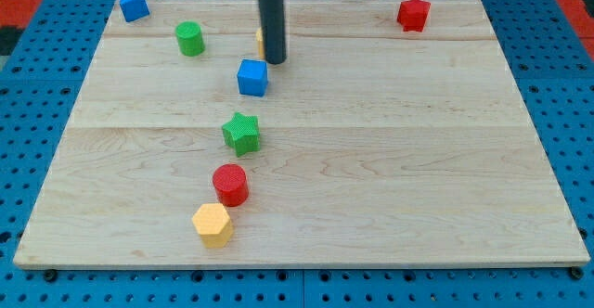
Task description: Slide the yellow heart towards the top center of the board
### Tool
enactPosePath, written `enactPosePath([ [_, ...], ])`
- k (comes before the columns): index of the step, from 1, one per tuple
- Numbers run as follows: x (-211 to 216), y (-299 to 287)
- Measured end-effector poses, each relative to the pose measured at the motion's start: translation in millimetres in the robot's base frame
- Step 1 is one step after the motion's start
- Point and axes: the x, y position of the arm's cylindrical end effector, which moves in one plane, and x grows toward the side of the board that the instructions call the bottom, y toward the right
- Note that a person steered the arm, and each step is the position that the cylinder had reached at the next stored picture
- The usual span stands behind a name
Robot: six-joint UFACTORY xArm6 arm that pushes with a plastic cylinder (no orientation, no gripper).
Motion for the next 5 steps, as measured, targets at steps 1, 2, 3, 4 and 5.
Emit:
enactPosePath([
  [1, -27.0, 6.1],
  [2, -26.0, 1.3],
  [3, -16.4, 0.8],
  [4, -7.9, -31.2],
  [5, -9.8, -46.0],
])
